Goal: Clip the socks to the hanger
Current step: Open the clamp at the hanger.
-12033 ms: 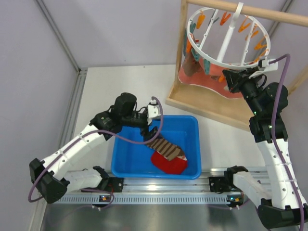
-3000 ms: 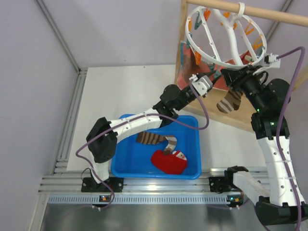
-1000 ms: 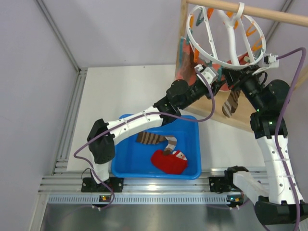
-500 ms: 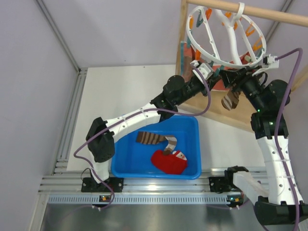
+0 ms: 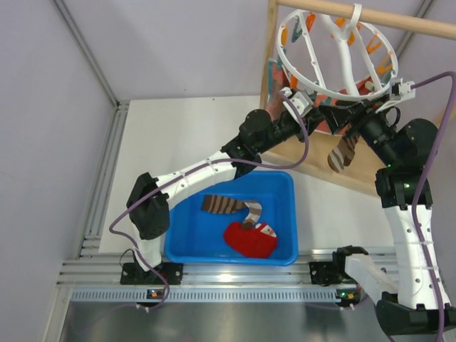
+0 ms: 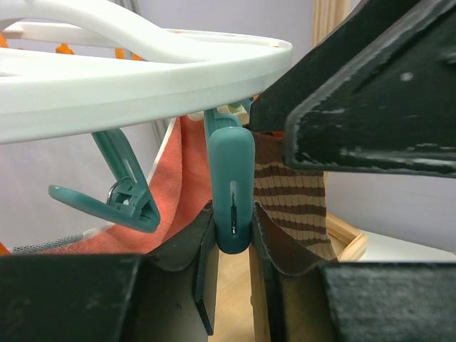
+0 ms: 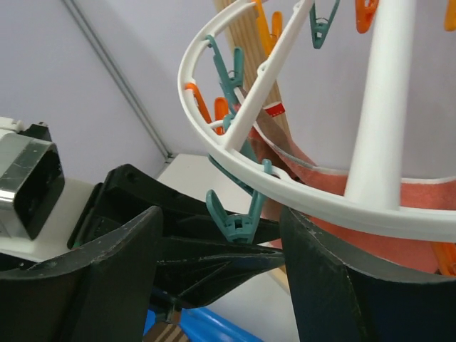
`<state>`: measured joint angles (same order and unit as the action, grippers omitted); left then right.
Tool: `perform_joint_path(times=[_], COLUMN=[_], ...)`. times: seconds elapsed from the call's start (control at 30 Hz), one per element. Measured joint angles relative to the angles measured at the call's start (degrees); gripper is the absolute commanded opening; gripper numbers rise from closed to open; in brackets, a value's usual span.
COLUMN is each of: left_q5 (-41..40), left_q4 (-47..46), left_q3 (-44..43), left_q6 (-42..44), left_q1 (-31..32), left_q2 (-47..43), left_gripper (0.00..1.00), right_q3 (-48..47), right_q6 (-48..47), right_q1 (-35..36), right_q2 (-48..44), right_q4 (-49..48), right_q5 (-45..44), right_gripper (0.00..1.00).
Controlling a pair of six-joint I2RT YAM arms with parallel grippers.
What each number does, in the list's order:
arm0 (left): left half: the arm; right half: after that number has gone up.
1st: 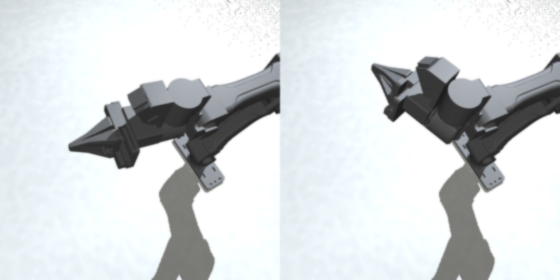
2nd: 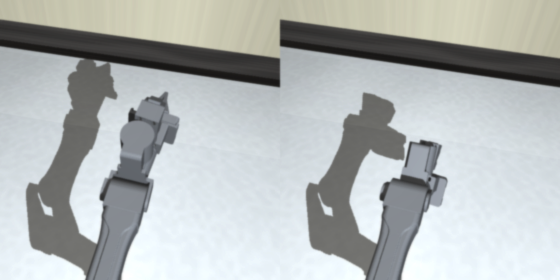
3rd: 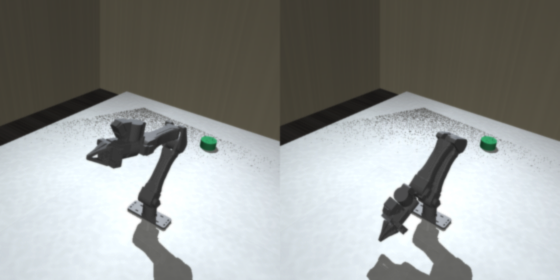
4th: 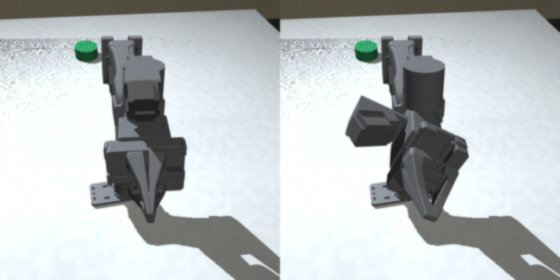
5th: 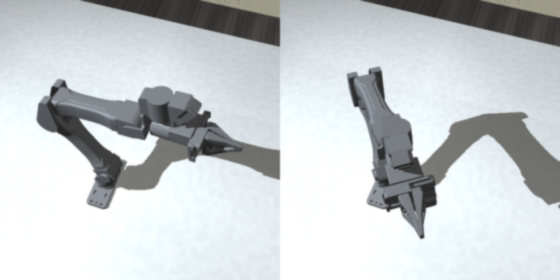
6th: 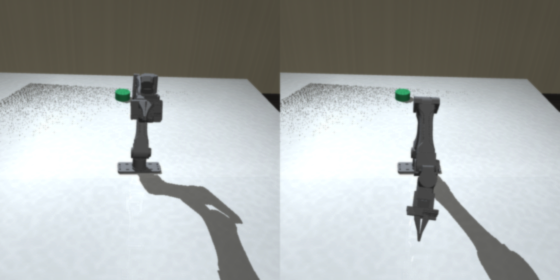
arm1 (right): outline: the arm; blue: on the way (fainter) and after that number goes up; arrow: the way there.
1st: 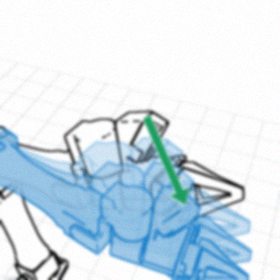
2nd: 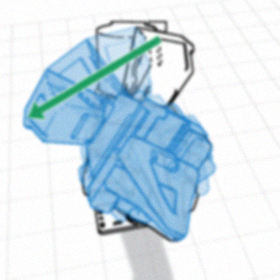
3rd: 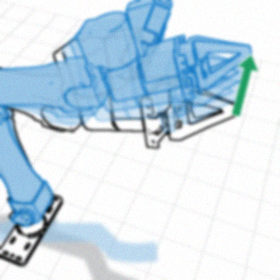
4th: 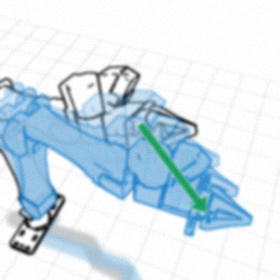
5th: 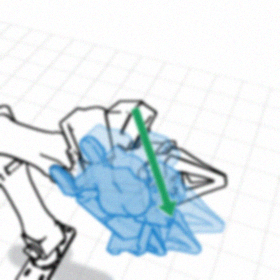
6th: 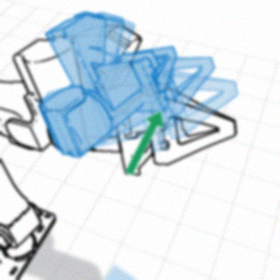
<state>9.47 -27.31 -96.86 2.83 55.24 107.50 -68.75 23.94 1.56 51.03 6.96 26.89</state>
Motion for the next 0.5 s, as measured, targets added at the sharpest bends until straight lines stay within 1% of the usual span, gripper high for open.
perform_joint_path(times=[0.1, 0.27, 0.43, 0.5], left_q5=[0.5, 1.18, 1.49, 1.68], left_q4=[0.11, 0.17, 0.17, 0.17], left_q3=[0.0, 0.0, 0.0, 0.0], left_q6=[-0.17, -0.31, -0.39, -0.44], left_q1=[-0.07, -0.11, -0.35, -0.44], left_q2=[0.0, 0.0, 0.0, 0.0], left_gripper=[0.0, 0.0, 0.0, 0.0], right_q3=[-0.07, -0.09, -0.02, -0.02], right_q6=[1.03, 2.14, 3.28, 3.82], right_q1=[0.0, -0.13, -0.13, -0.13], right_q2=[0.22, 2.51, 4.37, 4.57], right_q4=[-0.39, -0.55, -0.52, -0.63], right_q5=[2.05, 3.65, 3.69, 3.63], right_gripper=[0.7, 0.7, 0.66, 0.61])
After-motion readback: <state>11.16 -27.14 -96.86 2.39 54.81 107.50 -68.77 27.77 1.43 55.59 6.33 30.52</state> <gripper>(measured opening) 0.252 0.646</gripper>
